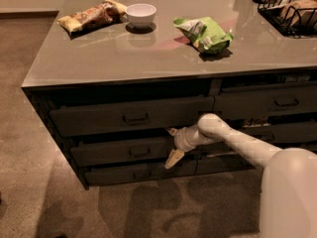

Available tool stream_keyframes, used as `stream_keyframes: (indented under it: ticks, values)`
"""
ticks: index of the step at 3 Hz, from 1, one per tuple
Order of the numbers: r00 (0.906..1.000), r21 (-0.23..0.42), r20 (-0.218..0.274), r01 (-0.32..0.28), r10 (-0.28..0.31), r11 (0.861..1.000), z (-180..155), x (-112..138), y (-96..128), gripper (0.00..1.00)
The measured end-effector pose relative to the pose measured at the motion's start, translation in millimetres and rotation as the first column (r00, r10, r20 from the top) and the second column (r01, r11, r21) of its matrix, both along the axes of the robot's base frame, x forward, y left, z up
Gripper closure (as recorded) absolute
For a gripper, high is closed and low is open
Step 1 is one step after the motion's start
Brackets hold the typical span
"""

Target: Open middle drawer

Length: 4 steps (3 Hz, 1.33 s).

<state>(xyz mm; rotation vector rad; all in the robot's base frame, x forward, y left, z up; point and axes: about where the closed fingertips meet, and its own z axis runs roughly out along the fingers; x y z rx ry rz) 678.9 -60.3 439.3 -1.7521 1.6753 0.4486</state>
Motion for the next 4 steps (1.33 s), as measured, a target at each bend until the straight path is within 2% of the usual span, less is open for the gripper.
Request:
stream_keyframes:
  ticks: [1,2,3,4]
  values:
    - [0.9995,0.013,-0.033,0.005,-0.004,1.000,-12,5,1,0.19]
    - [0.9979,0.013,-0.065,0.001,0.000,1.000,-25,3,2,0.25]
    - [0.9962,0.015,-0.086,-0.008,0.009,1.000,-30,-3,3,0.25]
    - [0.9962,0.015,-0.086,-0.008,0.009,1.000,-29,-3,3,0.25]
